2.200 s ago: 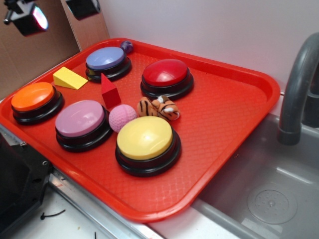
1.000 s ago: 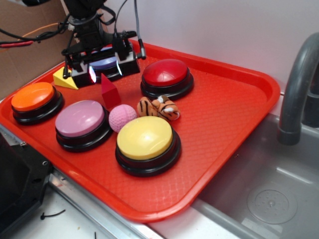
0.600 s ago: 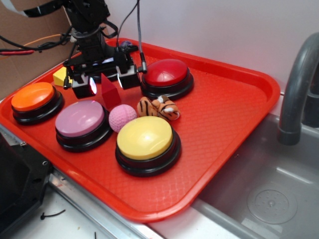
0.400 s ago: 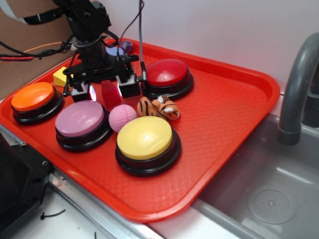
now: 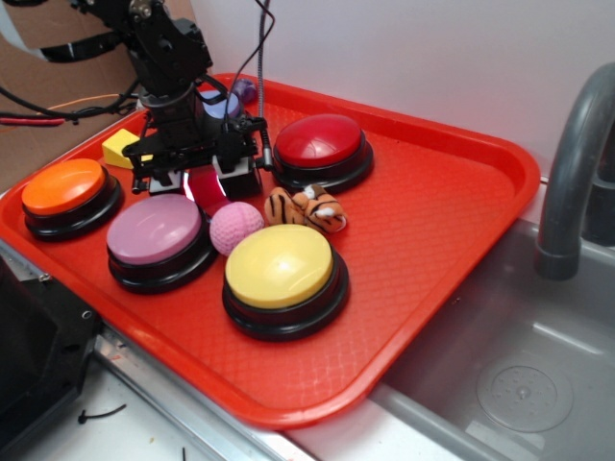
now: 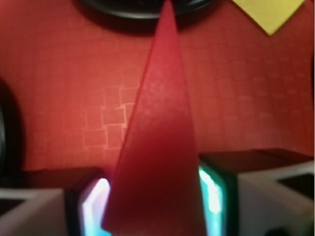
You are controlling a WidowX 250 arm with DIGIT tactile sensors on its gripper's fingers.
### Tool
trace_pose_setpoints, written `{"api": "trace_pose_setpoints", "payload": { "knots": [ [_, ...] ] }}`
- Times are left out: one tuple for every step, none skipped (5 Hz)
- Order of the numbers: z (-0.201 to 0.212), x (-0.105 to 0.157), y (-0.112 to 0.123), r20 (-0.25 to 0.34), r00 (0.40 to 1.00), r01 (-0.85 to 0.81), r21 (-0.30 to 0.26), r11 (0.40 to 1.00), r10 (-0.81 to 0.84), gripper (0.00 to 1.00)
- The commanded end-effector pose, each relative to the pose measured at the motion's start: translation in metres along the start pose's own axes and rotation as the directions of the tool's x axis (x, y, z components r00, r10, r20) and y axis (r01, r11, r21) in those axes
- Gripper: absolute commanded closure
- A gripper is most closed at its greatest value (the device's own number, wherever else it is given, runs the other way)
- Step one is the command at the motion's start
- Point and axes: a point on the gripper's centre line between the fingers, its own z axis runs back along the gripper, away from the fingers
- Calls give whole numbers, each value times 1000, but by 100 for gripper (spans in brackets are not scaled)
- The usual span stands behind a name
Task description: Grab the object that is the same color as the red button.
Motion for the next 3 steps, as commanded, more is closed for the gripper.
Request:
{"api": "trace_pose_setpoints", "payload": {
  "knots": [
    [9,6,10,-10,1000,-9,-28,1000,9,100],
    [40,12,3,-3,1000,4,7,1000,-4,100],
    [76,9,-13,6,998,65,-46,997,-65,100]
  ]
}}
